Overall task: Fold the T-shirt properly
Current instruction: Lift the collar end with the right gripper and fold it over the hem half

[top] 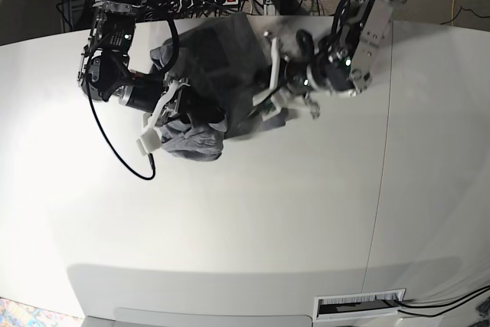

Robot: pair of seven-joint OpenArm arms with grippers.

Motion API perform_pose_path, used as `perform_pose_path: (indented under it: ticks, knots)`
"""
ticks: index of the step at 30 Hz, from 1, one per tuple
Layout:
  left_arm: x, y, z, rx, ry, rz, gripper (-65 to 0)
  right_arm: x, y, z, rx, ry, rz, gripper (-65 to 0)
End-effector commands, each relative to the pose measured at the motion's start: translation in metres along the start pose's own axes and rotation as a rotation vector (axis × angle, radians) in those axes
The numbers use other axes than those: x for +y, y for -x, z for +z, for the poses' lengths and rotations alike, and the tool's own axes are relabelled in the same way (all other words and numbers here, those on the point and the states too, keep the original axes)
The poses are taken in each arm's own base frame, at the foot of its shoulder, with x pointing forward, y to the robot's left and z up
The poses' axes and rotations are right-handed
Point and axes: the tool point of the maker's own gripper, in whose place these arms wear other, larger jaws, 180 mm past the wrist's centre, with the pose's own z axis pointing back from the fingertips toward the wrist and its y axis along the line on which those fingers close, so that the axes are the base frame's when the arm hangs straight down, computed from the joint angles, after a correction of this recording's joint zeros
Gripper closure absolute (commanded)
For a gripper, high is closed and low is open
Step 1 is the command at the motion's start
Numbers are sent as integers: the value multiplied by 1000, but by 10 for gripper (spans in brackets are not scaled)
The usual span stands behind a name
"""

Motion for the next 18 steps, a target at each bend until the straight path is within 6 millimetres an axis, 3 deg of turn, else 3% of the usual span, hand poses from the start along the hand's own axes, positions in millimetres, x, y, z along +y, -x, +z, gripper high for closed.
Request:
perform_pose_path:
  ticks: [1, 4, 10, 18]
  knots:
    - [2, -6, 4, -23, -3, -11, 0, 5, -23, 3, -61, -17, 42, 0]
    - [-2, 7, 6, -25, 3, -1, 0, 6, -31, 3, -72, -20, 58, 0]
    - [-1, -3, 9, -156, -13, 2, 0, 13, -31, -3, -79, -48, 49, 0]
    - [23, 10, -3, -182, -105, 12, 0, 51, -21, -34, -42, -183, 53, 0]
